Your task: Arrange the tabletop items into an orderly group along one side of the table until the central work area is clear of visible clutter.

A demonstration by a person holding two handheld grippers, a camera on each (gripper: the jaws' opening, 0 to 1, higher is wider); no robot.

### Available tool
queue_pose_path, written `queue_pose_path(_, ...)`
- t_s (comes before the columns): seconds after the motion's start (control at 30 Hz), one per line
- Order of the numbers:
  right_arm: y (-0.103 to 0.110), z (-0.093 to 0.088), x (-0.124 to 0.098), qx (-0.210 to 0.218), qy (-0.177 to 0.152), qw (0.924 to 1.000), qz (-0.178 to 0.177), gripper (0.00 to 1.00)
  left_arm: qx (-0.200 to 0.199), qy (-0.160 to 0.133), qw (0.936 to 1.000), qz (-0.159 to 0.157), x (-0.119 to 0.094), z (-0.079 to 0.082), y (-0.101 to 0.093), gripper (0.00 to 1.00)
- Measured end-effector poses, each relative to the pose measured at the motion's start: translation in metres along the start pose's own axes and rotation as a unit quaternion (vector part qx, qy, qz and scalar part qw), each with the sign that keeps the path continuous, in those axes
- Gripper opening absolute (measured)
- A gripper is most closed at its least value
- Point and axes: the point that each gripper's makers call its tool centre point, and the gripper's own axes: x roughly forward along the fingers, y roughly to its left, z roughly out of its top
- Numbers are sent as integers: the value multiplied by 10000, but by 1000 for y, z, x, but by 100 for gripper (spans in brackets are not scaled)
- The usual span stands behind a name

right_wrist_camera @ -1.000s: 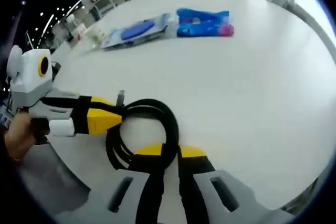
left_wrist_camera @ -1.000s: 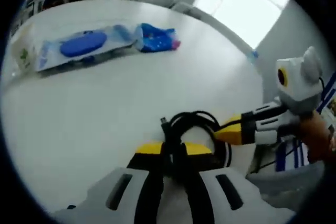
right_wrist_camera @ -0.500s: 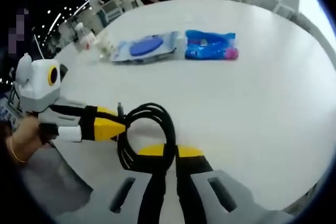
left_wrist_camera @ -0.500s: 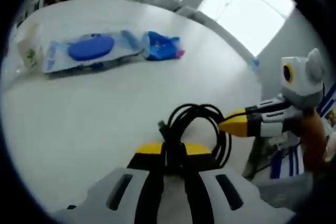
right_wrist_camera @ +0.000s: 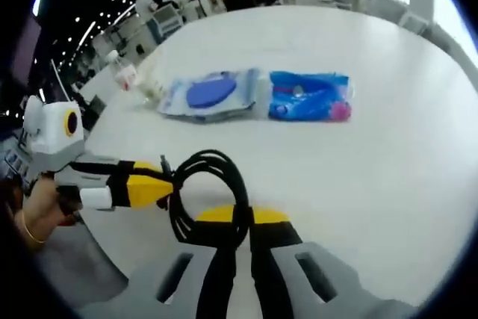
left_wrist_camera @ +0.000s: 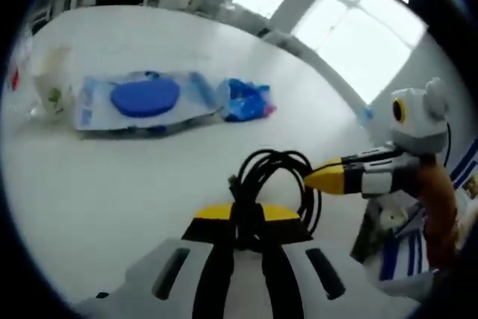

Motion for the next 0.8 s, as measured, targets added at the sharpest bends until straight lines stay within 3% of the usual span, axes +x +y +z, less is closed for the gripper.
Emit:
queue_pose_path(0.33,-10,21,27,-207,169,9996,81,5,-249,-93,9995,183,17,14,20,9)
queue_pose_path(0.8,-29,34,55,-314,230,9992,8,5,-521,-267,9980,256,37,28,32,8)
